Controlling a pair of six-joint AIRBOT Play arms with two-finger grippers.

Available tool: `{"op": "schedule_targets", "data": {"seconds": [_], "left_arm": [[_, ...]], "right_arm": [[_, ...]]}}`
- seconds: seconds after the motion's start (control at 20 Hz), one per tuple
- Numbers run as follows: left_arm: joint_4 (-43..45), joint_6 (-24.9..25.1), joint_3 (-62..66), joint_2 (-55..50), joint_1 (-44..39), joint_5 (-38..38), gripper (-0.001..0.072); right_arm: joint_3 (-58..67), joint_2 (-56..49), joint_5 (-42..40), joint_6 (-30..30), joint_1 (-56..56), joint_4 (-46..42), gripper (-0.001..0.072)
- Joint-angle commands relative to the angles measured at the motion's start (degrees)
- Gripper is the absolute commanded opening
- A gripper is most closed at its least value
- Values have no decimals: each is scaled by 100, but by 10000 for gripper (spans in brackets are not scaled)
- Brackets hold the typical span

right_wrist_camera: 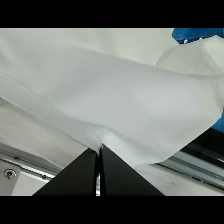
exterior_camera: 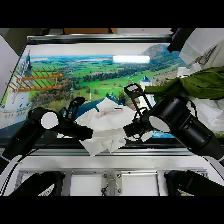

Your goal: Fold the clothes and pants, and hang the long-sleeved shirts on hangers.

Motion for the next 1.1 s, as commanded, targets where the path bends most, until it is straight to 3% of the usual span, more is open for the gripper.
{"op": "schedule_targets", "data": {"seconds": [0.0,0.15,0.2,0.25,0.3,0.55,0.7,1.05], "left_arm": [[-234,42,-136,26,7,-42,18],[-374,442,70,26,7,-334,21],[-369,529,170,26,7,-409,241],[-365,535,284,26,7,-459,616],[-363,542,396,26,9,-518,709],[-203,713,1357,26,46,-531,709],[415,717,1996,24,354,-501,709],[1558,723,2597,17,2135,-98,709]], "right_arm": [[-61,-111,-162,42,13,-24,15],[-59,-131,-162,39,13,-24,15],[-59,-131,-162,42,13,-22,15],[-59,-131,-162,42,13,-22,15],[-59,-131,-162,39,13,-22,16],[-59,-131,-146,39,15,-20,17],[-61,-131,-142,37,15,-22,16],[-59,-131,-144,37,15,-22,17]]}}
